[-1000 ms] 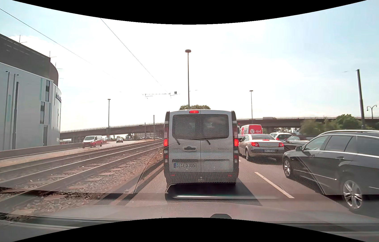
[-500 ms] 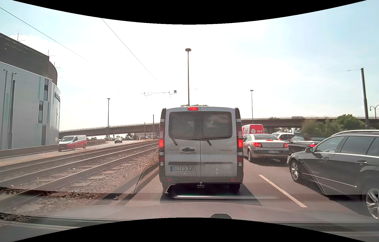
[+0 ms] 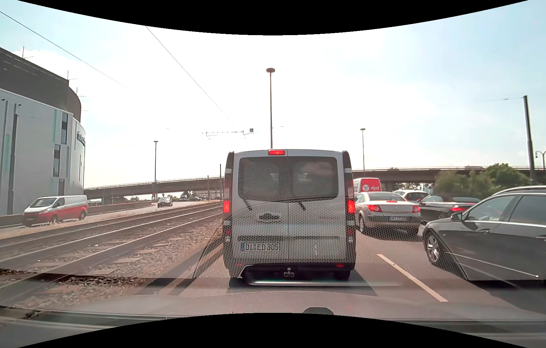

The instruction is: Follow the waypoints while adhering to traffic rules and regulations

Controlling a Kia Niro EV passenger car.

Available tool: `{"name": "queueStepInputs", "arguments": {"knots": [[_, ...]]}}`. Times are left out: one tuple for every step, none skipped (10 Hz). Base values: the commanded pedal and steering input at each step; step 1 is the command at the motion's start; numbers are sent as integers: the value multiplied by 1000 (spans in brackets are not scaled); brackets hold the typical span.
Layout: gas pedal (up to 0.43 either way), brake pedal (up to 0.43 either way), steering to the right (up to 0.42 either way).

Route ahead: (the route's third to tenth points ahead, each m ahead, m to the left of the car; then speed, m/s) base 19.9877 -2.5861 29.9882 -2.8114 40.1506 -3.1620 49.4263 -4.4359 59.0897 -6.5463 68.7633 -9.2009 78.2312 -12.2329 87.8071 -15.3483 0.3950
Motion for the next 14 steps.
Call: {"name": "queueStepInputs", "arguments": {"knots": [[0,213,-3],[0,213,-3],[0,213,-3],[0,213,-3],[0,213,-3],[0,207,-3],[0,207,-3],[0,213,-3],[0,213,-3],[0,213,-3],[0,213,-3],[0,213,-3],[0,213,-3],[0,213,-3]]}}
